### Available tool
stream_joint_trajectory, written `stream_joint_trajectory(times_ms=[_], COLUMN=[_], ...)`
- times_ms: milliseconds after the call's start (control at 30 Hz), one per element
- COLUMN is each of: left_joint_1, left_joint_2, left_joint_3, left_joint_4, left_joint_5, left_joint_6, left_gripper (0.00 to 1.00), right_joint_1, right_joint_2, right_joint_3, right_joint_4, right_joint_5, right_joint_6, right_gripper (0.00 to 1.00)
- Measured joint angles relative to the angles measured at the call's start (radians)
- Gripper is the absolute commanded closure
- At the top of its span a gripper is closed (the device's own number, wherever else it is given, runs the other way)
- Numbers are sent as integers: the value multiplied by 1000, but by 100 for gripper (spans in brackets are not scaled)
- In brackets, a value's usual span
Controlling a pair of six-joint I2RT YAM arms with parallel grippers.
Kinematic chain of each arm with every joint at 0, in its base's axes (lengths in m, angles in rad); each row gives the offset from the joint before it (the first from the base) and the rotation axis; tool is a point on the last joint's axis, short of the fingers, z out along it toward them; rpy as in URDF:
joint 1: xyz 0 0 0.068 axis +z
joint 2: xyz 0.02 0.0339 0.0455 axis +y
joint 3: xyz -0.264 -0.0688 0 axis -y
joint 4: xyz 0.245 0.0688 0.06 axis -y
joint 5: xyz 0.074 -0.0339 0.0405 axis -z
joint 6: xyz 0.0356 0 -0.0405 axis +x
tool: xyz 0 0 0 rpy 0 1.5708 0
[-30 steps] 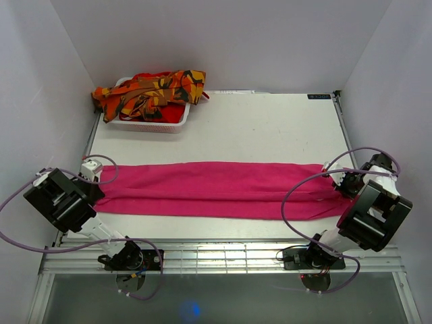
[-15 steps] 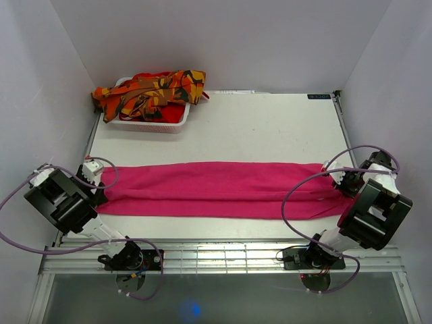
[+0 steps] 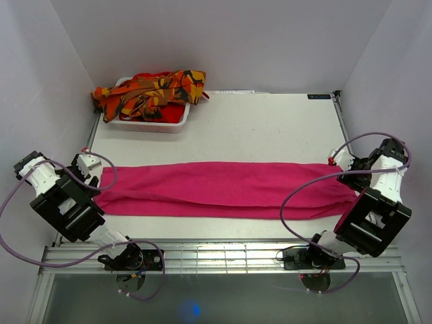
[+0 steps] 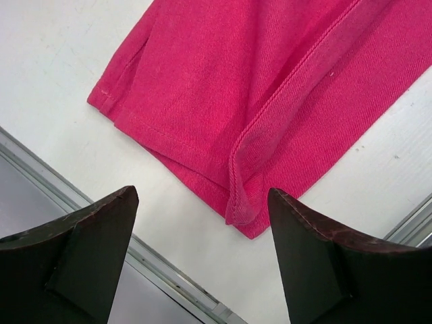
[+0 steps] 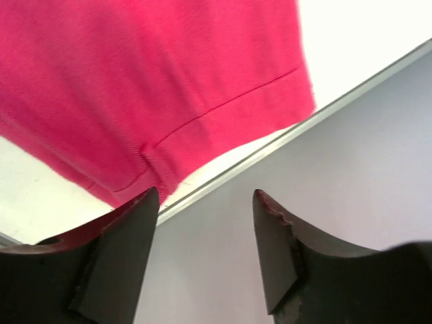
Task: Fold and stack the trousers
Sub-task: Fold the trousers
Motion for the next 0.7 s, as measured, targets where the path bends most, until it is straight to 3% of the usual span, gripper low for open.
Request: stream_joint_trajectory(times_ms=[167, 367, 467, 600, 700], left_joint_1=[-43, -90, -99, -109, -117], left_joint_2=[28, 123, 150, 150, 150], left_joint_3=[0, 22, 39, 39, 40], left_joint_4=[-14, 1, 13, 15, 21], left_joint_5=[-51, -139, -198, -272, -301], left_joint_6=[-46, -116, -127, -126, -124], left_gripper=[24, 28, 35, 64, 75], right_joint_1=[57, 101, 101, 102, 102], right_joint_2=[70, 157, 161, 133, 103], right_joint_3=[85, 84, 76, 6, -73], right_joint_4=[-31, -60, -68, -45, -16], right_joint_5=[-7, 37, 67, 106, 134], right_joint_6=[67, 120, 122, 112, 97], right_gripper=[40, 38, 37, 39, 41])
